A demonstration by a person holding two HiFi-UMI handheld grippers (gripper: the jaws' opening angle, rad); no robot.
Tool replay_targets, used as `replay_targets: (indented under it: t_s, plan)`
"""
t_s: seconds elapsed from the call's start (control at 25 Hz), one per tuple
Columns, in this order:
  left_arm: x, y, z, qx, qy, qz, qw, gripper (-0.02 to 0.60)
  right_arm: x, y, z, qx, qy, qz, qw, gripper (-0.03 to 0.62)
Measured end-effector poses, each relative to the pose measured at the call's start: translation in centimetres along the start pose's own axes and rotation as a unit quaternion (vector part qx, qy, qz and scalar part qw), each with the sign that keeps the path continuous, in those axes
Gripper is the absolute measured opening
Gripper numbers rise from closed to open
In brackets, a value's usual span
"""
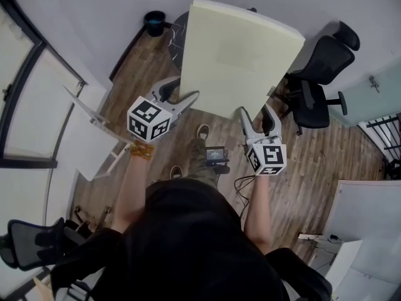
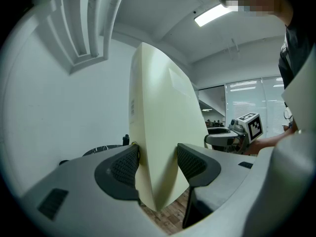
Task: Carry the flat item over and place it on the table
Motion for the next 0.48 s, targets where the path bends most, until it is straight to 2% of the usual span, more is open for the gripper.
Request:
replay_targets:
  t_s: [0.48]
  plan:
    - [1.0,0.1,-1.2,-0.003,0.007,-0.007,0.9999,0.242,1.6,-0.7,0.6,0.003,0.008,-0.003,1.0,0.265]
Point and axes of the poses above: the fingertips, and each gripper's own axes: x forward along the fingers, z to its right, y out of its top, the point moved 6 cm from there along -x, backward along the fingers, and after that the axes turned 14 degrees about -x, right-handed, at the moved point
